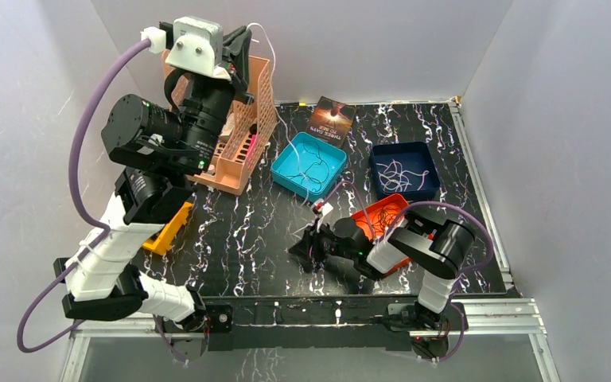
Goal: Untangle the cables
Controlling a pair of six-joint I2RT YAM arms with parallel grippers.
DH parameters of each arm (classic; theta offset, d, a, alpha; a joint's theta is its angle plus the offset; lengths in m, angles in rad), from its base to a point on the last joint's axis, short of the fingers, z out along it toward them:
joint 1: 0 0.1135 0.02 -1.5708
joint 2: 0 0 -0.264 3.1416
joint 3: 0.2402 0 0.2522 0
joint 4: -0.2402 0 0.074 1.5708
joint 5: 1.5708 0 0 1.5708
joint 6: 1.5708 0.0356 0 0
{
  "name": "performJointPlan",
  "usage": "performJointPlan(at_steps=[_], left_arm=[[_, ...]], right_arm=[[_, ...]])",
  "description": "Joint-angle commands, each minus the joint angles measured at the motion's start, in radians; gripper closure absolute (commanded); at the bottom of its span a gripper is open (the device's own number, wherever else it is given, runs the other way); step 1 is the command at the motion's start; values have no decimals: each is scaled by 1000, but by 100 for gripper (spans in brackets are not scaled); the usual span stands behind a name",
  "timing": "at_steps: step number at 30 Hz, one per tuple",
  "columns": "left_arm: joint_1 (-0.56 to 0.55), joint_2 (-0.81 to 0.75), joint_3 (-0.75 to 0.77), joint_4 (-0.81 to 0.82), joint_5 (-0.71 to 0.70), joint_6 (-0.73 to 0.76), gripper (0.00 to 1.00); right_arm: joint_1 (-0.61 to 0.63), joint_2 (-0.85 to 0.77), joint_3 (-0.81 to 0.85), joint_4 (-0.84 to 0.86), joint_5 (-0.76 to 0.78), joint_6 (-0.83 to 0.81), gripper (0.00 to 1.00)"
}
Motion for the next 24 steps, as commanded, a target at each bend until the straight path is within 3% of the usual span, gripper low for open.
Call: performJointPlan(at_steps=[1, 15, 24], left_arm=[[5, 11, 75, 139, -11, 171, 100], [5, 96, 223, 301, 9, 458, 100], [4, 100, 283, 422, 5, 644, 100]], right_arm=[[12, 11, -26, 65, -14, 11, 52], [15, 6, -92, 84, -18, 12, 52], [15, -36, -164, 97, -1, 20, 42]])
